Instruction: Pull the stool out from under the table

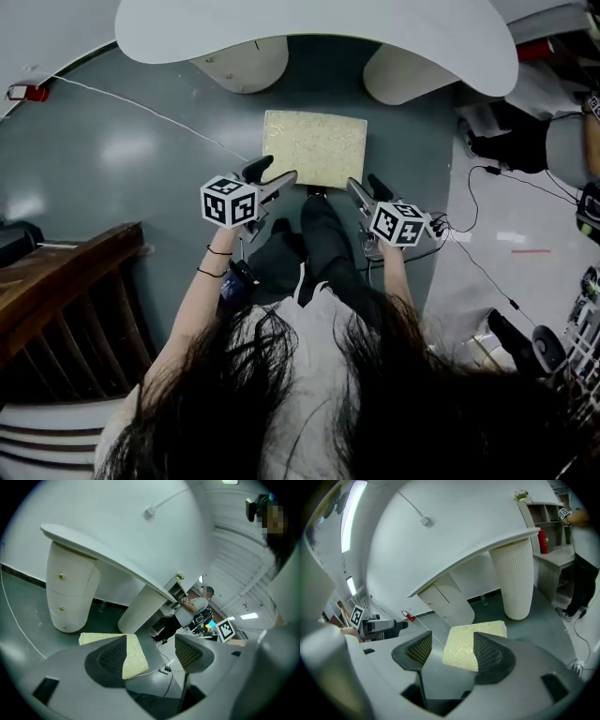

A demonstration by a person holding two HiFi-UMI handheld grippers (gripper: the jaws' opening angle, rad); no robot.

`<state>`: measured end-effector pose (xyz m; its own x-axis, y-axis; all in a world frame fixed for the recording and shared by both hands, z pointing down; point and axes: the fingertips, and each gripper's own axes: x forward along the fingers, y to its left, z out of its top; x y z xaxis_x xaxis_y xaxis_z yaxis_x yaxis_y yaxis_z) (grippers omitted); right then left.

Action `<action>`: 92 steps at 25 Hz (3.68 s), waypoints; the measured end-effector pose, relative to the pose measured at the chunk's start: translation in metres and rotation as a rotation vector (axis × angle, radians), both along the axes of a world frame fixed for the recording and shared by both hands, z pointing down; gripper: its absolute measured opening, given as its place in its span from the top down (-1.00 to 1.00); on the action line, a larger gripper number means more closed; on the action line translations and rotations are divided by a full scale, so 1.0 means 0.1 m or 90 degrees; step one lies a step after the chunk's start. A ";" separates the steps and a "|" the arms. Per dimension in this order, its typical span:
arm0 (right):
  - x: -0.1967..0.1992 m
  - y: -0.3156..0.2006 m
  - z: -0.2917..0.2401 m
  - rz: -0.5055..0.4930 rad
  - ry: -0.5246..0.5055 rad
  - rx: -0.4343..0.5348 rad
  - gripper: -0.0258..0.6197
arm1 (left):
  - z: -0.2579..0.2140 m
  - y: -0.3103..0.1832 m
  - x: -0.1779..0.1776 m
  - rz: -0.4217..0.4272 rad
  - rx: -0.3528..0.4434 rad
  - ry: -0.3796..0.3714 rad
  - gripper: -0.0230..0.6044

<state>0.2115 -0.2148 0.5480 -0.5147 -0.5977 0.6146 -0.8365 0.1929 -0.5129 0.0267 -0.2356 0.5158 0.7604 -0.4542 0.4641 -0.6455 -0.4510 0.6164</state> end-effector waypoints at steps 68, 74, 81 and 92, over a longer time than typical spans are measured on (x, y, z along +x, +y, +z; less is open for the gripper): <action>-0.43 3.97 -2.01 -0.166 -0.067 0.291 0.65 | -1.73 4.19 0.76 0.008 0.226 0.048 0.40; -0.60 4.16 -2.02 -0.198 -0.066 0.309 0.69 | -1.71 4.38 0.61 -0.006 0.232 0.038 0.41; -0.68 4.19 -2.08 -0.223 -0.061 0.325 0.70 | -1.74 4.45 0.53 -0.019 0.241 0.029 0.41; -0.74 4.23 -2.07 -0.239 -0.050 0.325 0.70 | -1.77 4.47 0.46 -0.031 0.251 0.031 0.41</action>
<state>0.1379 0.2079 0.3414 -0.7781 -0.5754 0.2519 -0.6279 0.7017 -0.3366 0.0724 0.2118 0.3391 0.7505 -0.6264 0.2106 -0.6461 -0.6286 0.4329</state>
